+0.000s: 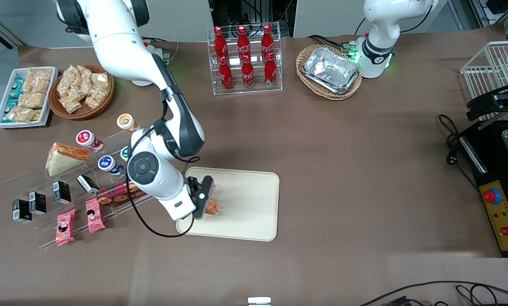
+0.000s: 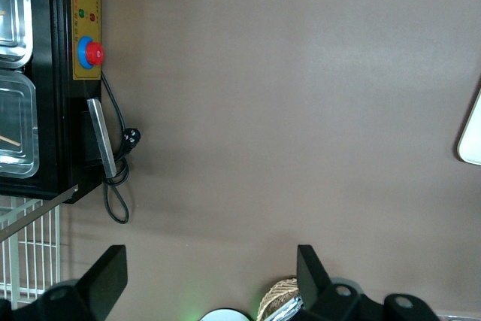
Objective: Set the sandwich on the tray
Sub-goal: 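Carry the held sandwich over the cream tray with the right gripper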
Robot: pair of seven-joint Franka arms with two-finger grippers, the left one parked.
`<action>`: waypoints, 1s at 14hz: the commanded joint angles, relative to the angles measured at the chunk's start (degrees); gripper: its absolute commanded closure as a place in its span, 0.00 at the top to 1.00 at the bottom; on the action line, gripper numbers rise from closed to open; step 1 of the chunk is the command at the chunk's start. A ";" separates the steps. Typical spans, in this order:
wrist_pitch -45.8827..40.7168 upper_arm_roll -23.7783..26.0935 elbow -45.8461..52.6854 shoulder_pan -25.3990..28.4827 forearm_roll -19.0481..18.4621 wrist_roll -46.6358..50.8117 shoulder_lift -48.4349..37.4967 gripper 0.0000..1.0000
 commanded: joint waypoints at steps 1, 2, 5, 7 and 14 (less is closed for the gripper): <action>3.95 1.45 3.68 -0.68 1.81 -1.85 4.39 0.00; 4.92 2.50 4.12 -0.68 1.81 -1.86 5.10 0.00; 7.39 5.40 4.65 -1.12 1.90 -2.73 7.03 0.00; 8.71 5.94 4.65 -1.21 1.81 -3.17 8.00 0.00; 14.24 7.69 4.65 -1.29 1.90 -3.71 10.90 0.00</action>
